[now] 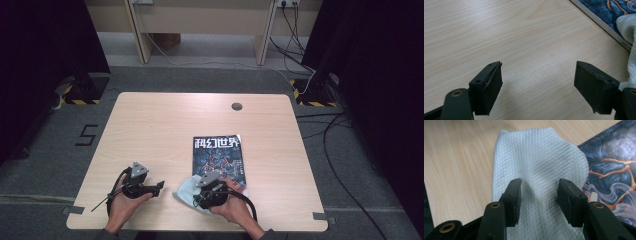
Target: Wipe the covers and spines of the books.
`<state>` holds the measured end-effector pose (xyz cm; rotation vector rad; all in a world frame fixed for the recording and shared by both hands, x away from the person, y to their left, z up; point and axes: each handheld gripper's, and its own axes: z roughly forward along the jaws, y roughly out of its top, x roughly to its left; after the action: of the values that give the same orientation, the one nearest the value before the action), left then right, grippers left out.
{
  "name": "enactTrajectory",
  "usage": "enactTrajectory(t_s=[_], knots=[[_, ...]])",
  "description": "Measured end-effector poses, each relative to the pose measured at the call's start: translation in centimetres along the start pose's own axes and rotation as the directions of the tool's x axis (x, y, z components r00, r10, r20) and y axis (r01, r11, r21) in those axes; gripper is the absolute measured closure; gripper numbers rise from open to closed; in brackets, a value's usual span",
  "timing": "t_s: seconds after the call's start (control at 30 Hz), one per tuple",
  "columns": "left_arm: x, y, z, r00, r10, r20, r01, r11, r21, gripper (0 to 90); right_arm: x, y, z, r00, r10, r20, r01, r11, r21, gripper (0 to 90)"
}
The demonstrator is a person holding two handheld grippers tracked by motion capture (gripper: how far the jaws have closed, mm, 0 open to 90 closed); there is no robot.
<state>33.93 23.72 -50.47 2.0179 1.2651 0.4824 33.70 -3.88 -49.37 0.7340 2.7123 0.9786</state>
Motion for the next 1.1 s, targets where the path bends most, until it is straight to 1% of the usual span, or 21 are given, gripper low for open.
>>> enactTrajectory(t_s=[0.07, 0.13, 0.23, 0.27, 0.3, 0.37, 0.43, 0.53, 0.6, 0.7, 0.77, 0.87, 0.9, 0.93, 1.03, 1.1], knots=[[-0.1, 0.0, 0.0, 1.0, 0.003, 0.002, -0.003, 1.0, 0.002, 22.0, -0.3, -0.1, 0.0, 0.9999, 0.006, -0.008, -0.006, 1.0, -0.009, 54.8], [-0.1, -0.1, 0.0, 1.0, 0.005, 0.005, -0.005, 1.0, 0.006, 22.0, -0.5, -0.2, -0.2, 1.0, 0.004, -0.007, -0.004, 1.0, -0.003, 54.8], [-0.1, 0.0, 0.1, 1.0, 0.007, 0.007, -0.007, 1.0, 0.005, 22.0, -0.9, -0.4, -0.4, 0.9998, 0.012, 0.015, -0.012, 1.0, 0.003, 54.6], [-0.1, -0.1, 0.0, 0.9999, 0.013, 0.007, -0.013, 0.9999, 0.009, 22.0, -1.2, -0.4, -0.5, 0.9996, 0.017, 0.023, -0.018, 1.0, 0.005, 54.6], [-0.1, -0.1, 0.0, 1.0, 0.006, 0.008, -0.006, 1.0, 0.007, 22.0, -1.5, -0.5, -0.6, 0.9994, 0.025, 0.026, -0.025, 1.0, 0.005, 54.6], [-0.2, 0.0, 0.1, 0.9999, 0.009, 0.01, -0.009, 1.0, 0.004, 22.0, -2.5, -0.9, -0.9, 0.9974, 0.044, 0.058, -0.044, 0.999, 0.007, 54.5], [-0.3, -0.1, 0.1, 0.9999, 0.011, 0.013, -0.011, 0.9999, 0.009, 22.0, -3.5, -1.2, -1.3, 0.9951, 0.068, 0.072, -0.069, 0.998, 0.013, 54.5], [-0.5, -0.1, 0.2, 0.9997, 0.016, 0.019, -0.017, 0.9998, 0.008, 22.0, -4.8, -1.9, -1.9, 0.9891, 0.106, 0.102, -0.108, 0.994, 0.014, 54.5], [-0.6, -0.1, 0.2, 0.9996, 0.018, 0.023, -0.018, 0.9998, 0.012, 22.0, -5.7, -2.3, -2.4, 0.985, 0.122, 0.122, -0.125, 0.992, 0.015, 54.5], [-0.7, -0.1, 0.2, 0.9994, 0.023, 0.028, -0.023, 0.9997, 0.013, 22.0, -6.7, -3.0, -3.1, 0.9784, 0.152, 0.14, -0.155, 0.988, 0.012, 54.5], [-0.7, -0.1, 0.2, 0.9993, 0.024, 0.03, -0.024, 0.9996, 0.015, 22.0, -7.4, -3.5, -3.6, 0.9721, 0.166, 0.166, -0.171, 0.985, 0.016, 54.5], [-0.8, -0.1, 0.2, 0.9993, 0.024, 0.03, -0.024, 0.9996, 0.013, 22.0, -8.4, -4.4, -4.3, 0.9656, 0.183, 0.184, -0.189, 0.982, 0.015, 54.5], [-0.8, -0.1, 0.2, 0.9993, 0.023, 0.03, -0.024, 0.9996, 0.015, 22.0, -8.5, -4.6, -4.6, 0.9635, 0.192, 0.186, -0.198, 0.98, 0.011, 54.6], [-0.7, -0.1, 0.2, 0.9993, 0.023, 0.03, -0.024, 0.9996, 0.016, 22.0, -8.5, -4.9, -4.8, 0.9649, 0.187, 0.185, -0.192, 0.981, 0.008, 54.6], [-0.8, -0.1, 0.3, 0.9993, 0.022, 0.029, -0.023, 0.9996, 0.013, 22.0, -7.8, -5.4, -5.2, 0.9649, 0.187, 0.184, -0.193, 0.981, 0.014, 54.7], [-0.8, -0.2, 0.3, 0.9993, 0.023, 0.03, -0.023, 0.9996, 0.015, 22.0, -7.3, -5.7, -5.5, 0.9676, 0.18, 0.178, -0.186, 0.982, 0.018, 54.7]])
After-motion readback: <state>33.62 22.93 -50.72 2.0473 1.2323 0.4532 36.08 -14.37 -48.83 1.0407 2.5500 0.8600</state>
